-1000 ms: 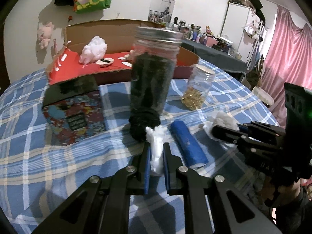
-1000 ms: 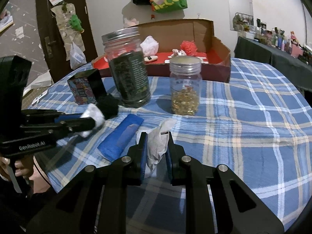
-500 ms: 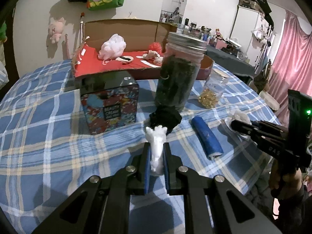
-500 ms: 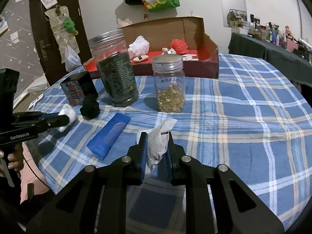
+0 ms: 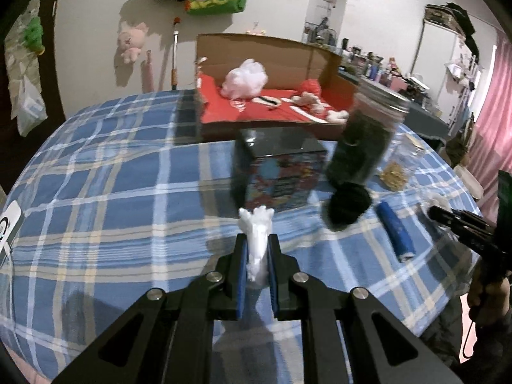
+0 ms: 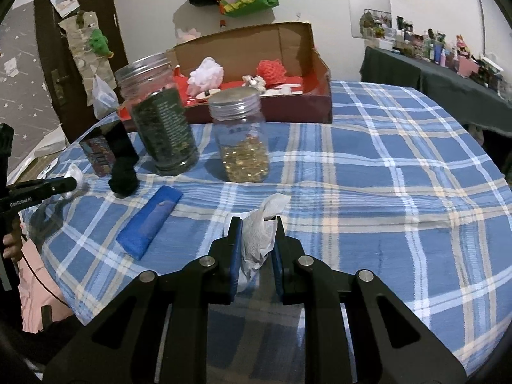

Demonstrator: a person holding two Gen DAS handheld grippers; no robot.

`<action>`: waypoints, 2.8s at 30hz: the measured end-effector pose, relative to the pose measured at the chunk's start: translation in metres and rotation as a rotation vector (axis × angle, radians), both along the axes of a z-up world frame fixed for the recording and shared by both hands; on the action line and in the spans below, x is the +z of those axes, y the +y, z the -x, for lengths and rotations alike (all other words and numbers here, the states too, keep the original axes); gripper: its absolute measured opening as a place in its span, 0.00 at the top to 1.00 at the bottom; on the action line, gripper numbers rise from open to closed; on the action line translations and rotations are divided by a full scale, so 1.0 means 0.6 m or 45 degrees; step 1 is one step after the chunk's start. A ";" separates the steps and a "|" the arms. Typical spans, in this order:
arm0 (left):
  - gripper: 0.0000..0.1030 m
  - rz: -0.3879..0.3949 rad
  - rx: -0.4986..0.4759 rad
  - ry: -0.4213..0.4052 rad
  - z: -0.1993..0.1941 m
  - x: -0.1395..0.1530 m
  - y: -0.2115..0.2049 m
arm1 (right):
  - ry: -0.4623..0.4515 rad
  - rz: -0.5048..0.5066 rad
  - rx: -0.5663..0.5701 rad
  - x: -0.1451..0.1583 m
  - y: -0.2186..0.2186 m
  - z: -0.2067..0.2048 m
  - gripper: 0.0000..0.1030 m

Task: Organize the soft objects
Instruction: 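Carry the small white item and white tissue over the red-lined box, then lower both held white items into the box and open the tools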

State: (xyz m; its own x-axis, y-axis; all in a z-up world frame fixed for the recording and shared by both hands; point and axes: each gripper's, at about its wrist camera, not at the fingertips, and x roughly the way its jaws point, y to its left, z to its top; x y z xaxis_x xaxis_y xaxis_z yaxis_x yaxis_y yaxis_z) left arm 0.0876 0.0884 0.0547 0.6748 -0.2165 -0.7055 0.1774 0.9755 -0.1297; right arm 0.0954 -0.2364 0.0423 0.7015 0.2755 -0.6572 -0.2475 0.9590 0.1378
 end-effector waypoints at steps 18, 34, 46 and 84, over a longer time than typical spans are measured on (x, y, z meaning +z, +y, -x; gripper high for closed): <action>0.88 -0.035 -0.092 0.001 -0.111 0.009 0.061 | 0.091 0.038 0.027 0.025 -0.043 -0.115 0.84; 0.88 -0.106 -0.312 -0.027 -0.180 0.023 0.057 | 0.114 -0.013 0.211 0.037 -0.041 -0.202 0.84; 0.88 -0.071 -0.435 -0.039 -0.207 0.052 0.045 | 0.101 -0.094 0.326 0.068 -0.032 -0.237 0.84; 0.86 -0.108 -0.615 0.392 -0.464 0.031 -0.187 | 0.456 0.080 0.627 0.036 0.151 -0.502 0.84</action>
